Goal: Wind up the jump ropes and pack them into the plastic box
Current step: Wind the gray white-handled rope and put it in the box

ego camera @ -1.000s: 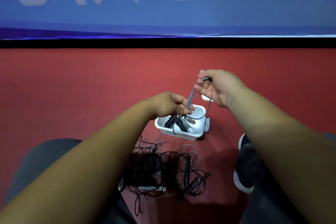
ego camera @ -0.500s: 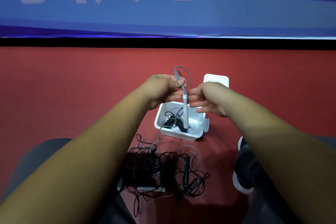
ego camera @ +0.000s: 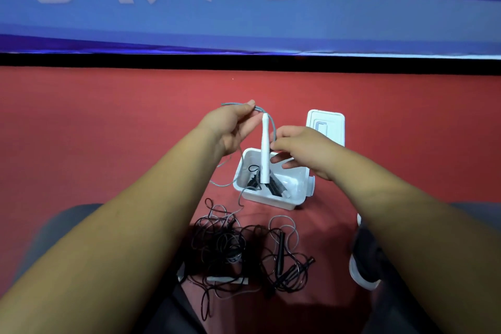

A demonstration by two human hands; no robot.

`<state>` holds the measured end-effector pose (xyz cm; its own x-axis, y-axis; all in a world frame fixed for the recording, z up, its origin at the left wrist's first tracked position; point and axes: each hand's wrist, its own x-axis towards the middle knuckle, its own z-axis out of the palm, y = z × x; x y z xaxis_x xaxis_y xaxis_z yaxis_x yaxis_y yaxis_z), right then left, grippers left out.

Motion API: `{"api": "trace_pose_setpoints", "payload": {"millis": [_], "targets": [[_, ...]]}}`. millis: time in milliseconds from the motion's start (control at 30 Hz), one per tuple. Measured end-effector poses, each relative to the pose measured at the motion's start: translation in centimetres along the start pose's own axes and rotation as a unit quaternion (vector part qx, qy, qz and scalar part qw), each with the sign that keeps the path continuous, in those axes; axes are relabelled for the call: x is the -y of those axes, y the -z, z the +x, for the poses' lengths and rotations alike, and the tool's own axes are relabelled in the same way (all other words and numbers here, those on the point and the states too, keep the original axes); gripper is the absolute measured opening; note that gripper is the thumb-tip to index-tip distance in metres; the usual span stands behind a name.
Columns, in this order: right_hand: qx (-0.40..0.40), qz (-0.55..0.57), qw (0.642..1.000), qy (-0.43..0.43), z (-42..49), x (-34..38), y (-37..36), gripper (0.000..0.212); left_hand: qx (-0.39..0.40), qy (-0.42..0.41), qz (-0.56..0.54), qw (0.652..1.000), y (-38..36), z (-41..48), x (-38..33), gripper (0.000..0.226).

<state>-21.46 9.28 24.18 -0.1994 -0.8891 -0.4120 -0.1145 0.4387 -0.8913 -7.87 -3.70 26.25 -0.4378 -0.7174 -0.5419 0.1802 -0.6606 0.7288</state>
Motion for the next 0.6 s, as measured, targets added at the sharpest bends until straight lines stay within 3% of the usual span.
{"api": "trace_pose_setpoints", "payload": {"millis": [200, 367, 467, 600], "targets": [[0.023, 0.080, 0.996, -0.020, -0.1, 0.5, -0.5, 0.005, 0.001, 0.012, -0.010, 1.000, -1.1, -0.4, 0.2, 0.009], [-0.001, 0.080, 0.997, -0.024, -0.1, 0.3, -0.8, 0.017, 0.001, 0.008, 0.002, 1.000, -1.1, -0.1, 0.3, 0.012], [-0.030, 0.064, 0.997, -0.038, 0.5, 0.5, -0.5, 0.017, -0.014, -0.014, 0.060, 0.998, -0.7, 0.4, 0.2, 0.013], [-0.076, 0.141, 0.987, -0.015, 0.9, 1.1, 0.3, 0.014, 0.006, -0.012, 0.209, 0.978, -0.3, 1.0, 0.4, 0.037]]}}
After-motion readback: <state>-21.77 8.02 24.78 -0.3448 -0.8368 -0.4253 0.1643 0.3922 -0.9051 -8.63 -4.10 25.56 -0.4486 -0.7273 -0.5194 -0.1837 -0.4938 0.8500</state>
